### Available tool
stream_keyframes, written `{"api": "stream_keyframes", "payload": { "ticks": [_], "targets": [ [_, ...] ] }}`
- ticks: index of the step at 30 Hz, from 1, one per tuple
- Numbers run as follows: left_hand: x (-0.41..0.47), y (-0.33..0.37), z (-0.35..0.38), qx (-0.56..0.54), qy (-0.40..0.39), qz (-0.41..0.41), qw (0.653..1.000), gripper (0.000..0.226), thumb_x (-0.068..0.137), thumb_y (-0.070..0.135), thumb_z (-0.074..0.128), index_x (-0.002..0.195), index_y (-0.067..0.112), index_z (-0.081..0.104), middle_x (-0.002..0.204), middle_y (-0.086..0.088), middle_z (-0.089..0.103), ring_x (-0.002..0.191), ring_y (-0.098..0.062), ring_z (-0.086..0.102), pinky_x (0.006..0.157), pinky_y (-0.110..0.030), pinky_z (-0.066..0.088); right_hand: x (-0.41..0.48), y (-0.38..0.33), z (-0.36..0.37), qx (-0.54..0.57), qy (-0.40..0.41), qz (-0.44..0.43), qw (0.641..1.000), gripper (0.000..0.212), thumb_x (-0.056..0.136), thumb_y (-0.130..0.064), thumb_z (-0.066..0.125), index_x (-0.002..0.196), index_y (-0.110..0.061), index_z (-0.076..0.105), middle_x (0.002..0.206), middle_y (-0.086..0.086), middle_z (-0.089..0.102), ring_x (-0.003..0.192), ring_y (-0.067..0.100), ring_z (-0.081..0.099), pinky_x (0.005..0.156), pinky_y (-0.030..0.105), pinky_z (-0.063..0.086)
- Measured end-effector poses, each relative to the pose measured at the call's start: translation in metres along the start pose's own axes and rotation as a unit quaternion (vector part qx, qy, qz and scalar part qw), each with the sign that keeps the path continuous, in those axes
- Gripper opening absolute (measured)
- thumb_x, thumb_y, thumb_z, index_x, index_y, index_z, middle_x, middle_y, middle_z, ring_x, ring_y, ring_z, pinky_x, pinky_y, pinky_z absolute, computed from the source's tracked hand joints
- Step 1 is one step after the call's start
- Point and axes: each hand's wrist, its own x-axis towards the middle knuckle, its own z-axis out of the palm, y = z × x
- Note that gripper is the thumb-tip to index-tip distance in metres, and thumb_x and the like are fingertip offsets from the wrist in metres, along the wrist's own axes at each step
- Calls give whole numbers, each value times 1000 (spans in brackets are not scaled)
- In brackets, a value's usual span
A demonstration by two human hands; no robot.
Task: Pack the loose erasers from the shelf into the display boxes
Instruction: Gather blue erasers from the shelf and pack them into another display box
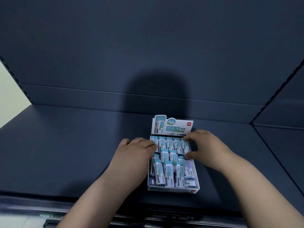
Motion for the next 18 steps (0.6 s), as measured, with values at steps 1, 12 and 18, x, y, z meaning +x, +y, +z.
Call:
{"api": "stream_keyframes", "payload": {
  "ticks": [1, 12, 18],
  "targets": [
    [0, 0, 0, 3, 3, -3, 1000, 64, 86, 8, 44, 144, 31, 29, 149, 17, 28, 137, -6, 22, 101, -28, 19, 0, 0, 0, -11, 4, -4, 1000, 58, 69, -43, 75, 122, -32, 53, 118, -10, 51, 115, 13, 44, 97, 31, 40],
    [-8, -10, 5, -3, 22, 19, 1000, 57, 46, 6, 67, 98, 29, 72, 101, 14, 69, 91, -11, 66, 67, -32, 49, -19, -12, -4, 70, 65, -57, 994, 34, 87, -36, 58, 120, -27, 60, 104, -16, 45, 95, 5, 49, 90, 21, 39],
    [-9, -5, -1, -30, -2, 14, 999, 64, 60, 2, 49, 114, 34, 65, 117, 14, 64, 108, -13, 60, 79, -38, 45, -32, -26, 7, 82, 20, -82, 993, 30, 92, -30, 52, 121, -29, 58, 106, -17, 42, 95, 3, 45, 91, 21, 40]
  ]
}}
